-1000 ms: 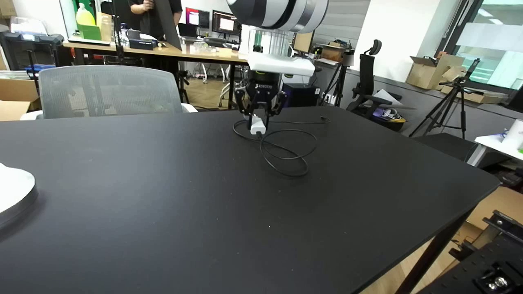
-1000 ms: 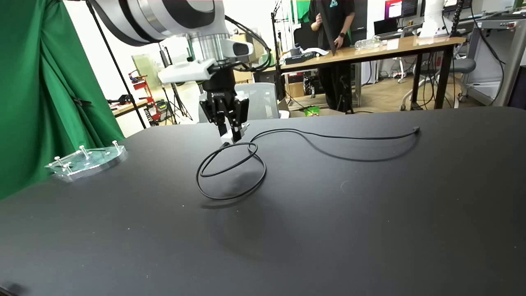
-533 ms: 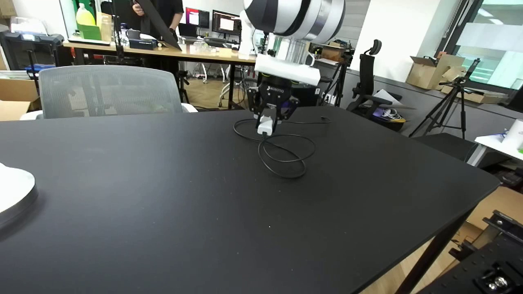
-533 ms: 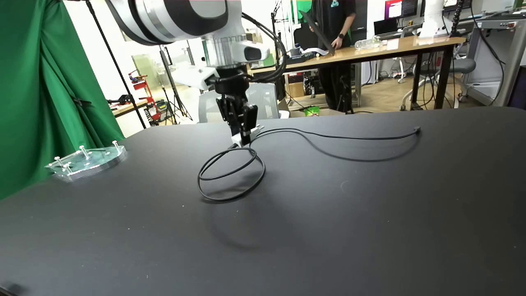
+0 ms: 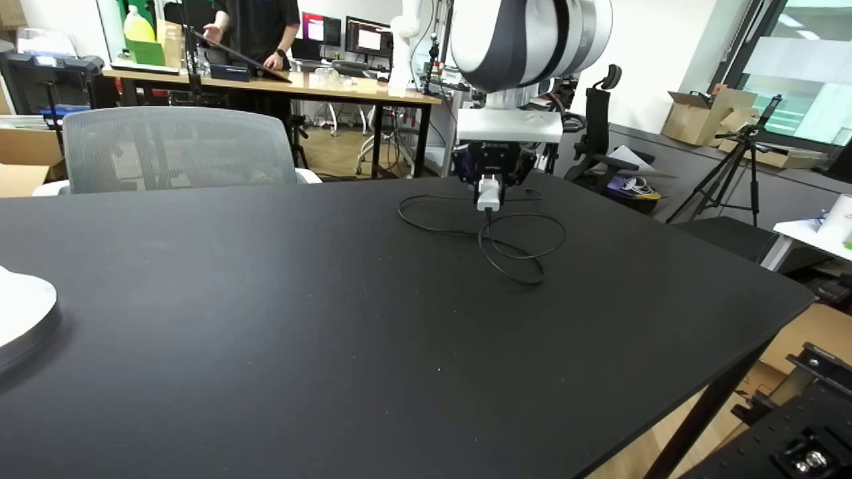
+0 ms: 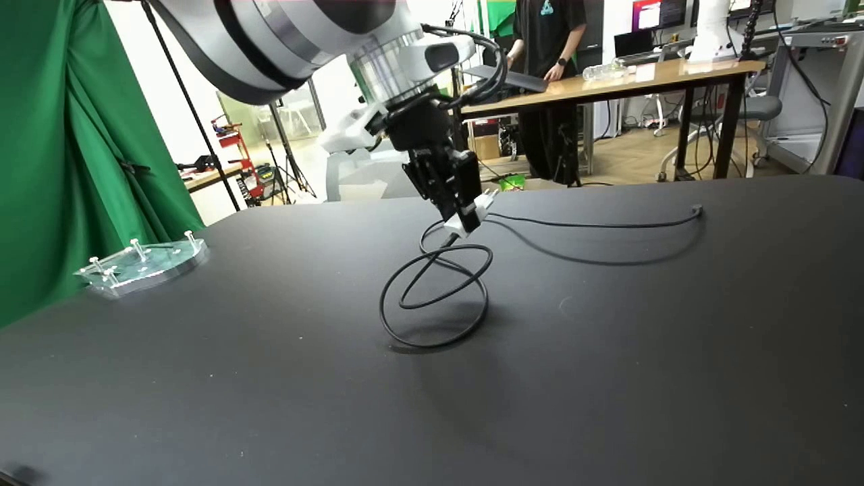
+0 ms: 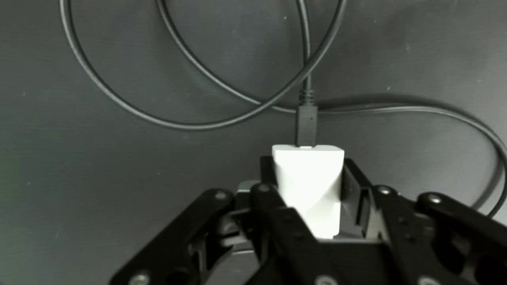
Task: Unravel the charger
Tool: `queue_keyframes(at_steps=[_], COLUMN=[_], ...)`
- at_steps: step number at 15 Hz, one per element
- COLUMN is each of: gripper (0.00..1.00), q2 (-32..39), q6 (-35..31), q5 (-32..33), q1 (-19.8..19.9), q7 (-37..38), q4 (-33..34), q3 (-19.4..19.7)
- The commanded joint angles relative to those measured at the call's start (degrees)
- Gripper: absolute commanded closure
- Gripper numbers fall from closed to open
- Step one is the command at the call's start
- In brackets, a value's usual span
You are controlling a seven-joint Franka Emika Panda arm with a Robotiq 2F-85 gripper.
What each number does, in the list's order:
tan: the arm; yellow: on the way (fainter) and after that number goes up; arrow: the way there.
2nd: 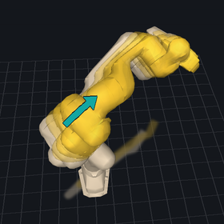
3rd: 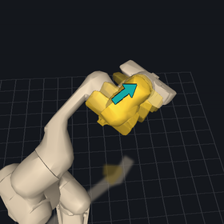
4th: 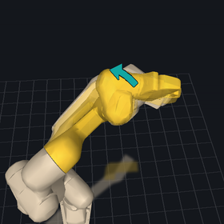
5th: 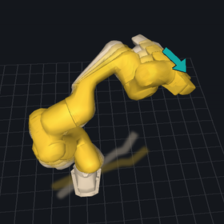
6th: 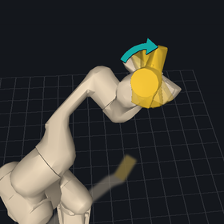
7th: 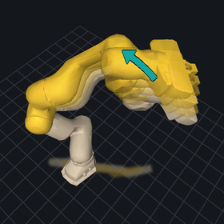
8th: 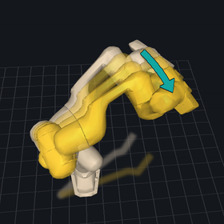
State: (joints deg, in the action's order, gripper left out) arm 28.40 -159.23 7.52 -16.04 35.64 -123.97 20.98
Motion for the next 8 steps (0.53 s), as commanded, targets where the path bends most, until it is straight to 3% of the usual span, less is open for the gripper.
queue_keyframes(at_steps=[1, 4, 8], gripper=[0.82, 0.82, 0.82], q2=[-0.3, 0.9, 6.8], q6=[-5.0, -8.8, -16.1], q5=[13.6, 24.9, 35.0], q1=[-11.6, -23.2, -39.5], q7=[12.5, 24.2, 37.1], q4=[-1.5, -1.4, -1.1], q3=[12.1, 24.3, 41.5])
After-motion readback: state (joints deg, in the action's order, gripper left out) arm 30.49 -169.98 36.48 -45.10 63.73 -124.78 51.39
